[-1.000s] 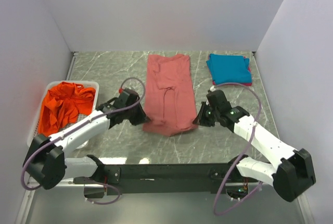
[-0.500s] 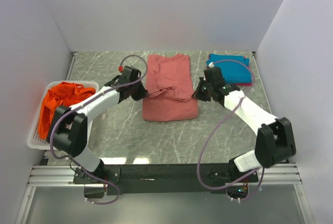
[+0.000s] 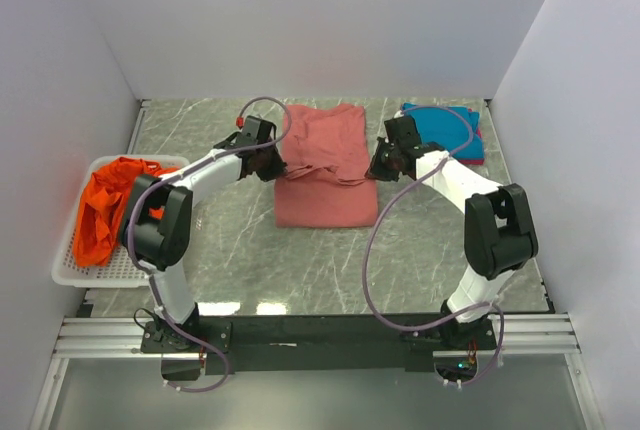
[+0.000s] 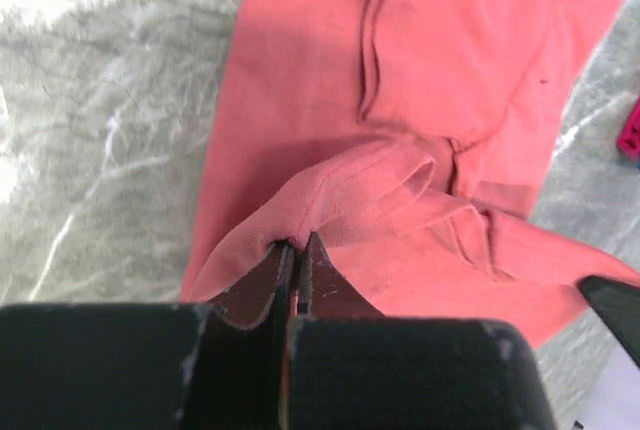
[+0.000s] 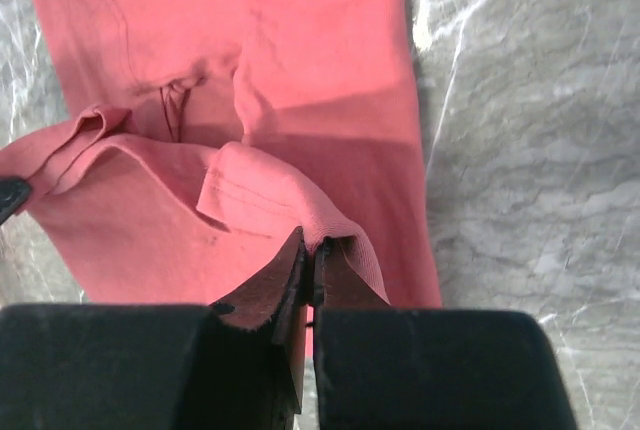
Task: Fold and stack the t-shirts
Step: Fold the tshirt
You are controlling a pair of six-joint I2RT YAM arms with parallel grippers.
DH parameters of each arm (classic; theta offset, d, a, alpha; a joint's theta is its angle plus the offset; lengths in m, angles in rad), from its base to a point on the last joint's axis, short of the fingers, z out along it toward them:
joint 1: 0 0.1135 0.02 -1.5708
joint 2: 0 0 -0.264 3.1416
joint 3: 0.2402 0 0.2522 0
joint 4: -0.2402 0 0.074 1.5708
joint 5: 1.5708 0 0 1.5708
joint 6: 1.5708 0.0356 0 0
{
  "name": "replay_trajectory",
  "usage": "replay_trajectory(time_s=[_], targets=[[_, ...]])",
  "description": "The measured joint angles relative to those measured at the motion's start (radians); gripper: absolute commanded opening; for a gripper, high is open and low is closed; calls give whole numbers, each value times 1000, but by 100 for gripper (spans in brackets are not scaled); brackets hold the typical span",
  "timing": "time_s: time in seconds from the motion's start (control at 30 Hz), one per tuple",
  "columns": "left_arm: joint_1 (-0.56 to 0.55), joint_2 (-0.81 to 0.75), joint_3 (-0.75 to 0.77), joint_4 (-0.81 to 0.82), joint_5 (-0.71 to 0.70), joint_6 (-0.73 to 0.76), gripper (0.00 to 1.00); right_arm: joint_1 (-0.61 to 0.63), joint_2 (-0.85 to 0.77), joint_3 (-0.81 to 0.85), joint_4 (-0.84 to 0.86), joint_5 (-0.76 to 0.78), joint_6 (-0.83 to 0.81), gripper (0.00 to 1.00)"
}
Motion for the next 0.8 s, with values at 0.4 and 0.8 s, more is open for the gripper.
replay_trajectory(time_s=[0.4, 0.8], targets=[[43, 114, 112, -15, 8, 58, 99, -53, 163, 168, -13, -40, -42, 55], [53, -179, -153, 24, 55, 74, 99, -46, -83, -71, 38, -136, -88, 63]])
